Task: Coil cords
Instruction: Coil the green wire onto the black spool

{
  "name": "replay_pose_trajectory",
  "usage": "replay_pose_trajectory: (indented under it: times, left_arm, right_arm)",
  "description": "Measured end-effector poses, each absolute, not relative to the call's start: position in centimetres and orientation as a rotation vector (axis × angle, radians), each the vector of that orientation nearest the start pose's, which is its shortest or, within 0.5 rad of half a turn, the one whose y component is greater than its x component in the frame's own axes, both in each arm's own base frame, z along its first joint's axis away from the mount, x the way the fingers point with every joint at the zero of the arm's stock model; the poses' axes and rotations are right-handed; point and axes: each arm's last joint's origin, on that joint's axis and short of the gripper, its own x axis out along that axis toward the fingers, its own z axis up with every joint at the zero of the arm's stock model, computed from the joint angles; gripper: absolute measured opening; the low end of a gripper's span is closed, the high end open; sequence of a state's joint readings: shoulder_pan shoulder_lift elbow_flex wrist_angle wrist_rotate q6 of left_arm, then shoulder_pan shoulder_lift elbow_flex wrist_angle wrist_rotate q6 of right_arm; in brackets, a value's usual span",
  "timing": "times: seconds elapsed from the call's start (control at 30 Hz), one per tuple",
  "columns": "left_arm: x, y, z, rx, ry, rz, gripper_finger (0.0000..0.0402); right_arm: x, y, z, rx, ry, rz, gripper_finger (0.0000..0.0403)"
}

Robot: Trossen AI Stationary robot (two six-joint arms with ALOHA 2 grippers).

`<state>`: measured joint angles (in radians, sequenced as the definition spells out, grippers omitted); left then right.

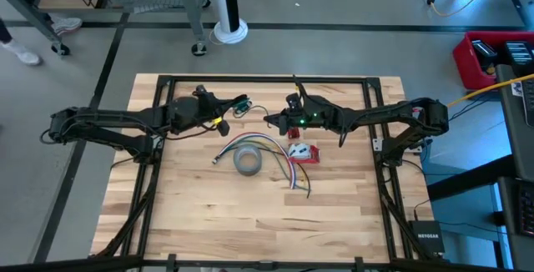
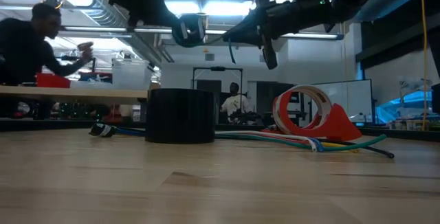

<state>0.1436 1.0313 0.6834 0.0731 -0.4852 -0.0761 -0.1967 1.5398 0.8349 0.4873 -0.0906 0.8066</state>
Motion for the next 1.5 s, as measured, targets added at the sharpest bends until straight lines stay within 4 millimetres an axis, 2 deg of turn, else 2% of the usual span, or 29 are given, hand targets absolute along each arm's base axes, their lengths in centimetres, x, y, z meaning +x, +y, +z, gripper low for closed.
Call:
replay_pose_trajectory:
  times: [0.33, 0.5, 0.7, 1.0, 1.2, 1.5]
  left_arm:
    - [22.0, 4.0, 27.1, -0.062, 0.306, 0.619, 0.0]
    - [22.2, 3.6, 27.5, -0.059, 0.266, 0.599, 0.0]
    - [22.4, 3.6, 28.5, -0.035, 0.172, 0.585, 0.0]
    - [22.6, 3.0, 28.6, -0.096, 0.142, 0.505, 0.0]
    - [22.7, 2.3, 28.5, -0.09, 0.162, 0.472, 0.0]
    - [22.2, 2.3, 27.1, -0.125, 0.291, 0.556, 0.0]
  right_arm:
    - [32.7, -6.2, 23.7, 0.825, 0.119, -0.176, 0.0009]
    - [32.6, -6.3, 23.5, 0.827, 0.139, -0.207, 0.001]
    - [32.7, -5.4, 23.0, 0.829, 0.193, -0.2, 0.001]
    - [32.6, -5.7, 22.8, 0.779, 0.178, -0.308, 0.001]
    - [32.5, -5.8, 22.6, 0.747, 0.187, -0.351, 0.0009]
    - [32.5, -5.8, 22.7, 0.738, 0.186, -0.339, 0.0009]
